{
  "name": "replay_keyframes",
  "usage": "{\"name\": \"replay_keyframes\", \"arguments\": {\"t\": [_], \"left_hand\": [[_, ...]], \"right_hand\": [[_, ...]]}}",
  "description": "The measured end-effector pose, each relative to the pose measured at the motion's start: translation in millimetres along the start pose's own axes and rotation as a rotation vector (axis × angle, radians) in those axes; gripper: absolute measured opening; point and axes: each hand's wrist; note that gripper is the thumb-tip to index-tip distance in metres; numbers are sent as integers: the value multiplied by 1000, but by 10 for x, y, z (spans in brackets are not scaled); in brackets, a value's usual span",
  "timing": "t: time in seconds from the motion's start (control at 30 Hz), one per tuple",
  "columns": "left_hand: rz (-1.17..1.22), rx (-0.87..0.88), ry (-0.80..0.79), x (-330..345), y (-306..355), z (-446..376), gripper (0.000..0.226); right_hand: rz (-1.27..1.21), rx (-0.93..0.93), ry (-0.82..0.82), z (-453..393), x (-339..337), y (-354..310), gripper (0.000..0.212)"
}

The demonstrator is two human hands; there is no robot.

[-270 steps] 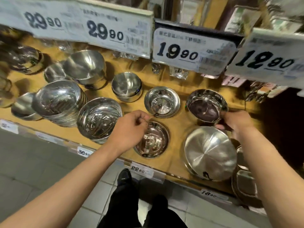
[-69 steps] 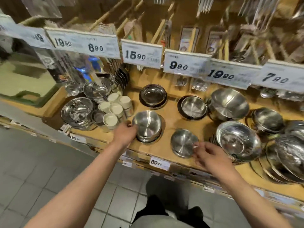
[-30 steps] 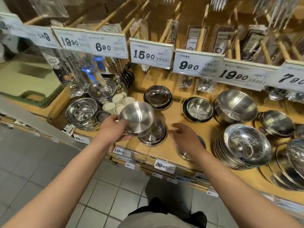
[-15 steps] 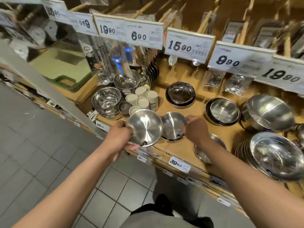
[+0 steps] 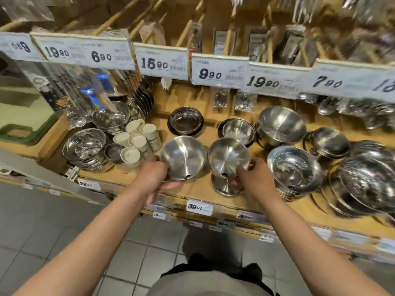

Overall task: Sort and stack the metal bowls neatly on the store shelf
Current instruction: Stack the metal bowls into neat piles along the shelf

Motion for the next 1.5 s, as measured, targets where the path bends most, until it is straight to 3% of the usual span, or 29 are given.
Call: {"name": "replay_keyframes", "arguments": {"t": [0.13,0.23,0.4,0.73,0.97,1.17,1.33,1.5], "left_hand": [[-76,14,-89,251,53,7,26],[-68,18,-148,360,57,12,27],[-77,3,-183,371,23,23,32],[-83,-57,-126,190,-109,-15,29],[-147,-24,-169,514,-43,-116,33],[-332,-18,-188,886,56,-225,21],[-438,6,-202,941,56,-262,25],[-530,59,-207,866,106,-315,32]], "right_hand": [[-96,133,44,96,-82,230,7],[-80,148,42,92,-53,324,21],[-27,121,61,70,48,391,24],[-17,126,17,80,88,554,30],[-217,198,-13,142,-49,574,35],[-499,176,-46,209,-107,448,31],[-236,12,-38,165,-98,393,10],[-200,-26,-40,103,-76,396,24]]}}
Point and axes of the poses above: each hand's wrist, its own z-axis away from the middle knuckle, its own x-axis out of the palm, y = z × x, and after that the axes turned 13 degrees about -z, right-handed
